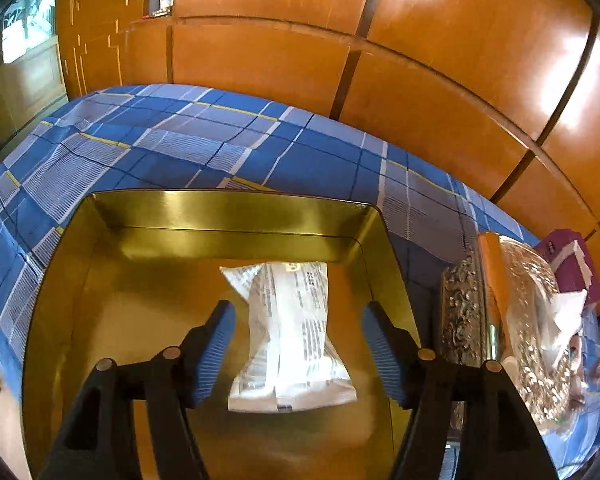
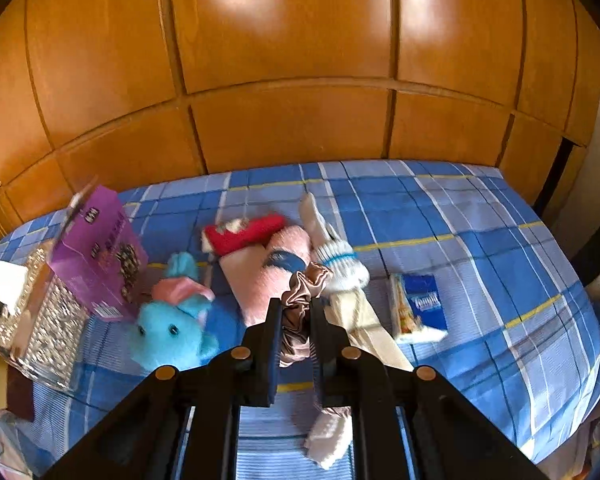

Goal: Organize soft objects
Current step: 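Carry the packet to the gold tray with the left tool while the right tool grasps the brown scrunchie, then release the packet in the gold tray with the left tool while the right tool drops the scrunchie beside it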

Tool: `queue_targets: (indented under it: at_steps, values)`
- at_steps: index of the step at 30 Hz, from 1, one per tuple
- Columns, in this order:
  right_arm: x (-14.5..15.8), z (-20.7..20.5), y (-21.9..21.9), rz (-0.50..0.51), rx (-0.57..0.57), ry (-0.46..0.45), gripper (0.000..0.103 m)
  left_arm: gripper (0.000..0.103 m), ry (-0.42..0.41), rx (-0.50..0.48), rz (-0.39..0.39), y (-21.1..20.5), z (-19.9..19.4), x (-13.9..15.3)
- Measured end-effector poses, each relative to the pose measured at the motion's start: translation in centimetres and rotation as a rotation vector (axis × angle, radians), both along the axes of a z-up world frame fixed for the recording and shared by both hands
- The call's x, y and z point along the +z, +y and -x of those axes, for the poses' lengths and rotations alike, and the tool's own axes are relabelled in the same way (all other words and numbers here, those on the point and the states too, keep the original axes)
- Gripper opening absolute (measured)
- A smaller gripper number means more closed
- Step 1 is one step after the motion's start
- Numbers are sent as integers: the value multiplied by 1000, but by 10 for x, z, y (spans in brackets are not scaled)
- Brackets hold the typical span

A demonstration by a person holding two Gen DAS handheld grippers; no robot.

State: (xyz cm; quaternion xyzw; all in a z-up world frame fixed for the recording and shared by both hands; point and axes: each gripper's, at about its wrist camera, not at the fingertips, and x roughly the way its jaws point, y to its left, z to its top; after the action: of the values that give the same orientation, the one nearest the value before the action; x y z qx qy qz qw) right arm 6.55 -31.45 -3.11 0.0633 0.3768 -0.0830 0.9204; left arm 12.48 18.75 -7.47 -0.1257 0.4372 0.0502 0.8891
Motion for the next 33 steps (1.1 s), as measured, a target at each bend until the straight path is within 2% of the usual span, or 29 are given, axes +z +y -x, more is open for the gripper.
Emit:
queue_targets:
  at_steps: [8, 16, 21, 25, 30, 33]
  values:
    - [40, -44, 53, 45, 95, -55, 11, 79, -108, -45, -43, -6, 42, 25]
    - [73, -92, 121, 76, 198, -108, 11, 79, -135, -104, -38, -10, 79, 33]
    - [93, -94, 176, 34, 389, -172, 11, 79, -141, -90, -24, -2, 89, 33]
    - [101, -85, 226, -41, 612, -173, 11, 81, -150, -71, -25, 4, 94, 34]
    - [89, -59, 291, -82, 830, -122, 11, 82, -157, -44, -43, 13, 99, 34]
    - [72, -44, 321, -95, 904, -77, 11, 84, -151, -6, -60, 22, 104, 33]
